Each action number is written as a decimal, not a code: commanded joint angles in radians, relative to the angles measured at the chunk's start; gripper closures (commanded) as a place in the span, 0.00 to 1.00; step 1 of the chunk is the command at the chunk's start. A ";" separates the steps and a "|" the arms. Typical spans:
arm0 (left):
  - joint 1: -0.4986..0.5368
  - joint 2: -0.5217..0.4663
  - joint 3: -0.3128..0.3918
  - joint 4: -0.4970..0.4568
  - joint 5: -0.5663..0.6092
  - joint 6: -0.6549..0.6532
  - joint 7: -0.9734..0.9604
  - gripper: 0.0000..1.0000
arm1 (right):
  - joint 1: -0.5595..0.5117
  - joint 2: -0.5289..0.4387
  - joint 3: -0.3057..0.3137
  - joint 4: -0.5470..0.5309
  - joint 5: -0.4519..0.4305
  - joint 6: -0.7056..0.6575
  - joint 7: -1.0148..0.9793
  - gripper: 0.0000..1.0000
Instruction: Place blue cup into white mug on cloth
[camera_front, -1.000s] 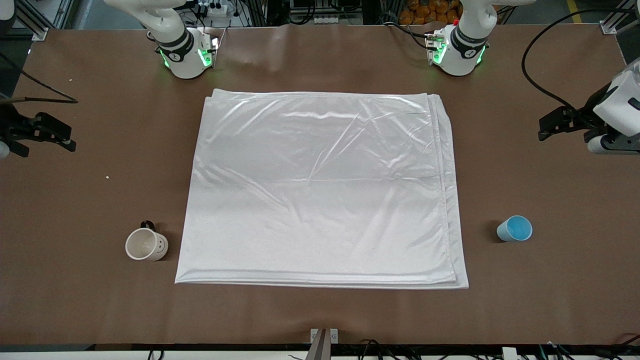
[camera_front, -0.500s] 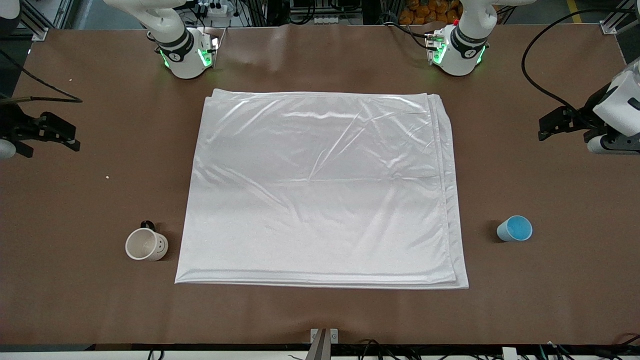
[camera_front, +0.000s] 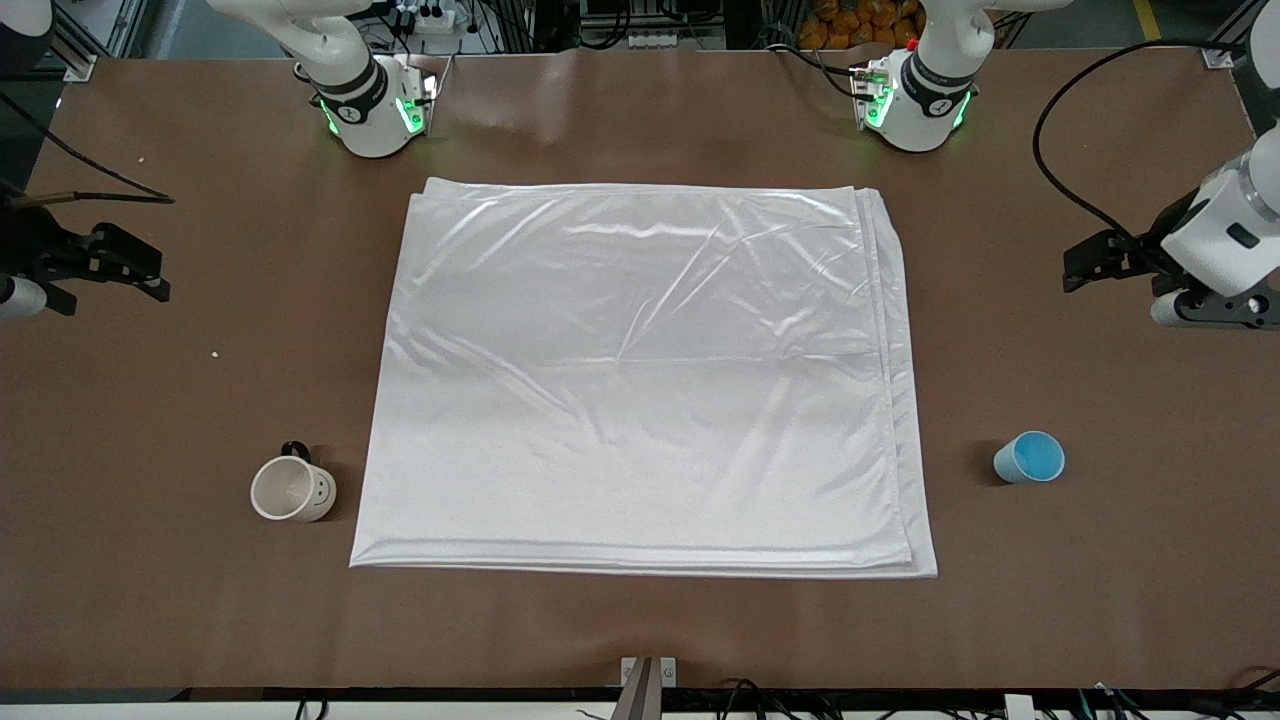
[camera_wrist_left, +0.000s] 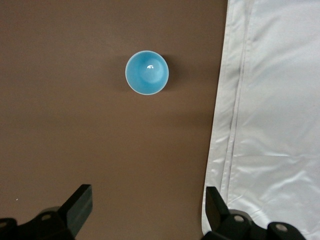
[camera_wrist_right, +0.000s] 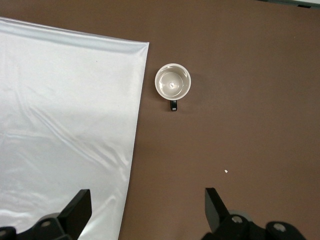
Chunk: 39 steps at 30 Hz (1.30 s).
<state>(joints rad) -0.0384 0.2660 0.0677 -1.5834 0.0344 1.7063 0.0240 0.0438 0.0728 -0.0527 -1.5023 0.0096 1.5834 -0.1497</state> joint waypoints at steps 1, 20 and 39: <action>0.034 0.081 -0.002 0.028 0.022 0.068 0.065 0.00 | -0.001 -0.056 0.002 -0.056 0.000 0.013 0.013 0.00; 0.110 0.305 -0.002 0.028 0.022 0.374 0.128 0.00 | -0.039 -0.005 -0.019 -0.246 0.000 0.237 -0.016 0.00; 0.120 0.430 -0.003 0.028 0.019 0.521 0.134 0.00 | -0.044 0.318 -0.016 -0.355 0.013 0.590 -0.093 0.00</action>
<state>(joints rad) 0.0753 0.6661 0.0685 -1.5777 0.0345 2.2156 0.1408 0.0064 0.3376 -0.0756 -1.8412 0.0137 2.1117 -0.1885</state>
